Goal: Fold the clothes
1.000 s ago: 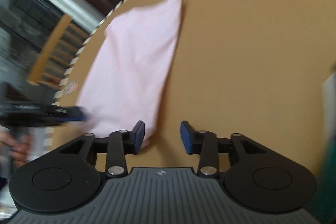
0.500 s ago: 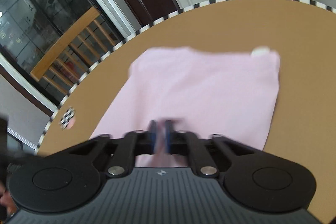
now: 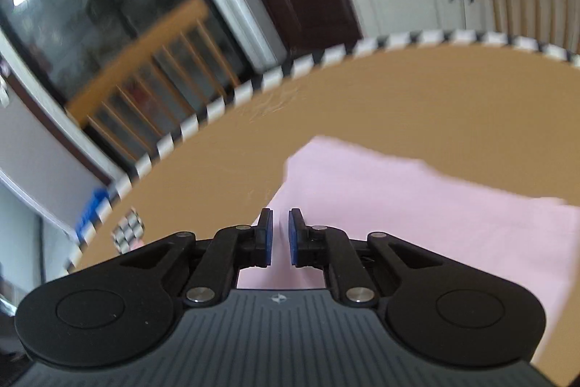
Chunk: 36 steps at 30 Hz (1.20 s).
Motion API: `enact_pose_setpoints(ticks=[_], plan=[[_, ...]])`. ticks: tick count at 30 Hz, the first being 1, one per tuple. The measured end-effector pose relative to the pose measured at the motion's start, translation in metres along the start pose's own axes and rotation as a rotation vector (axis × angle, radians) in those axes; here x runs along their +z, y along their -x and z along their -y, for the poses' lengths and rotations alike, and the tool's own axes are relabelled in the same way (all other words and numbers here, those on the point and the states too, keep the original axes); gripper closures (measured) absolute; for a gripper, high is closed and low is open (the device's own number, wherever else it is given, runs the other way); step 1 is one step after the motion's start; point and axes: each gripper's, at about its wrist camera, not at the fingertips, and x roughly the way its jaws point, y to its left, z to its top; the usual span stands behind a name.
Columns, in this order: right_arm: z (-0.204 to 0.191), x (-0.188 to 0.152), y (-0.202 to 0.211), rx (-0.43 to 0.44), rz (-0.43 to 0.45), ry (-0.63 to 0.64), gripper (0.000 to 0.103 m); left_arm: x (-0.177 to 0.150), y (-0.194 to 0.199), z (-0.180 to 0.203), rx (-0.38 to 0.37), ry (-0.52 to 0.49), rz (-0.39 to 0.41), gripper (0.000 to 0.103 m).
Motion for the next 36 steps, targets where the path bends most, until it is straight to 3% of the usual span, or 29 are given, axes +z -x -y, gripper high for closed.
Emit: enact_pose_setpoints(ticks=[2,3,4,5,6,8,10,14,18,22,28,33,36], plan=[[0.001,0.001,-0.008,-0.080,0.045,-0.042,0.103,-0.002,0.001,-0.001,0.018,-0.005,-0.002,0.100],[0.006,0.001,-0.004,-0.110,0.086,-0.091,0.101,-0.005,0.003,-0.001,0.024,-0.006,0.001,0.100],[0.010,0.002,-0.001,-0.192,0.121,-0.133,0.086,-0.007,0.005,-0.001,0.030,-0.005,0.004,0.100],[0.014,0.003,0.005,-0.256,0.156,-0.169,0.089,-0.010,0.007,0.000,0.039,-0.013,0.007,0.100],[0.019,0.002,0.016,-0.277,0.189,-0.194,0.085,-0.014,0.010,0.002,0.049,-0.021,0.010,0.100],[0.023,-0.005,0.046,-0.246,0.238,-0.236,0.079,-0.021,0.012,0.003,0.056,-0.036,0.008,0.100],[0.011,-0.023,0.081,-0.231,0.267,-0.210,0.060,-0.029,0.014,0.003,0.056,-0.044,0.005,0.100],[-0.025,-0.088,0.133,-0.269,0.223,-0.176,0.061,-0.035,0.018,0.001,0.063,0.001,0.000,0.100],[-0.077,-0.133,0.147,-0.334,0.200,-0.151,0.061,-0.037,0.019,0.014,0.124,-0.064,0.001,0.100],[-0.092,-0.148,0.138,-0.385,0.200,-0.131,0.061,-0.041,0.019,0.031,0.184,-0.147,-0.004,0.100],[-0.115,-0.171,0.123,-0.461,0.200,-0.102,0.061,-0.039,0.024,0.031,0.186,-0.171,-0.042,0.100],[-0.133,-0.188,0.112,-0.526,0.205,-0.091,0.059,-0.027,0.018,0.025,0.137,-0.220,-0.087,0.100],[-0.138,-0.185,0.116,-0.572,0.264,-0.211,0.055,-0.012,0.013,0.015,0.067,-0.220,-0.149,0.100]])
